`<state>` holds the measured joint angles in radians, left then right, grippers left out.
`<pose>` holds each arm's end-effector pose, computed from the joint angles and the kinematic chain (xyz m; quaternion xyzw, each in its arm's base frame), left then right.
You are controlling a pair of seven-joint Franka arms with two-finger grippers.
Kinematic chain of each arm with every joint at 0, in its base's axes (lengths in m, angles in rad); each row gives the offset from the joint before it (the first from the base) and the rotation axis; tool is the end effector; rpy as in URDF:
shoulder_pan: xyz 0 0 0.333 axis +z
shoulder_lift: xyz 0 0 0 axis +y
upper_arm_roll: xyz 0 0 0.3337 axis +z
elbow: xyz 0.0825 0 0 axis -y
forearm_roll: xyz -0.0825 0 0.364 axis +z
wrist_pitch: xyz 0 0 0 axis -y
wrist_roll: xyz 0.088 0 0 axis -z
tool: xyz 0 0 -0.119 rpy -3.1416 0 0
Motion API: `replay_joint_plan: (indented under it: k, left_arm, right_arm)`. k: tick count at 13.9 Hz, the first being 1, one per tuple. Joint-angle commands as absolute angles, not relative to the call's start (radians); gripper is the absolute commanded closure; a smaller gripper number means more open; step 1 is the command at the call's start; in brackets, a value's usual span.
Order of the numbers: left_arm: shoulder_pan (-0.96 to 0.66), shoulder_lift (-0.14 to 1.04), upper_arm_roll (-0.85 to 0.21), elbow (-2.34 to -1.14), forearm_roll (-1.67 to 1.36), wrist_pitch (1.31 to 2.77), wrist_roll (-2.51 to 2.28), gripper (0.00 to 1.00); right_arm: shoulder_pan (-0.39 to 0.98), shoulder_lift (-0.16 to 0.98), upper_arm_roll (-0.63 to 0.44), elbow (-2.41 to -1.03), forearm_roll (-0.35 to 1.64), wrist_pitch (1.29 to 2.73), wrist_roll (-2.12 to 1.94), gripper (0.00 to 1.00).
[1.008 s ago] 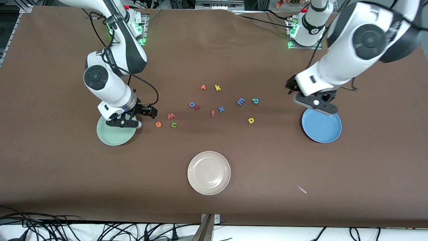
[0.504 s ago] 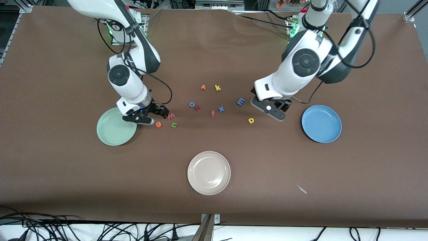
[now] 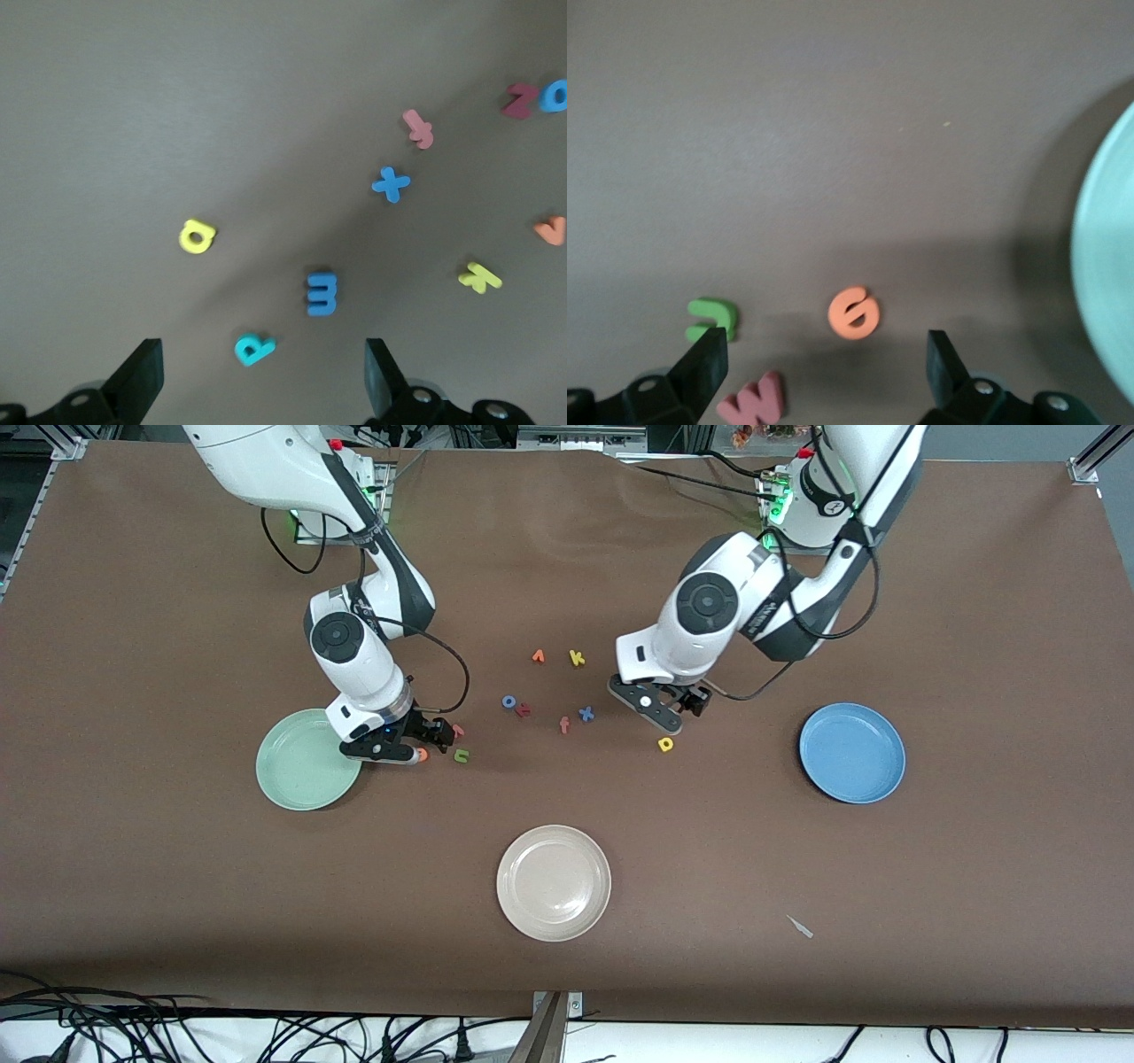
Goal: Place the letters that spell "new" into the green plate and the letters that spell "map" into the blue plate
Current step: 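Grasp orange 6 with the right gripper while the left gripper grasps blue E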
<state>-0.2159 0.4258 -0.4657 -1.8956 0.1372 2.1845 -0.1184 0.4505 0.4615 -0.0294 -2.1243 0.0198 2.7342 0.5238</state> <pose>0.4871 -0.3640 0.3093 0.9507 -0.3044 -0.0552 0.0199 0.5379 0.2406 0.2248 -0.9956 0.0579 -0.0670 0.0322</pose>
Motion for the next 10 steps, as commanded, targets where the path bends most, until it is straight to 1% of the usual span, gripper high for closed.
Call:
replay_joint_plan:
  k: [1, 2, 4, 7, 10]
  left_arm:
    - [-0.256, 0.439, -0.462, -1.991, 0.219, 2.325, -0.233, 0.0]
    - [-0.262, 0.437, -0.462, -2.025, 0.265, 2.374, -0.283, 0.0]
    - [-0.282, 0.46, -0.462, -2.049, 0.352, 2.408, -0.378, 0.0]
    - [-0.291, 0.523, -0.462, -2.048, 0.449, 2.447, -0.466, 0.0]
    - [-0.299, 0.574, -0.462, -2.039, 0.529, 2.453, -0.529, 0.0]
  right_arm:
    - [0.446, 0.469, -0.041, -2.102, -0.002, 2.744, 0.532, 0.01]
    - [0.448, 0.482, -0.044, -2.094, -0.002, 2.744, 0.532, 0.01]
    - [0.453, 0.512, -0.044, -2.089, -0.002, 2.77, 0.535, 0.04]
    - [0.454, 0.532, -0.044, -2.091, -0.003, 2.786, 0.538, 0.06]
    - [0.462, 0.551, -0.044, -2.095, -0.003, 2.816, 0.54, 0.12]
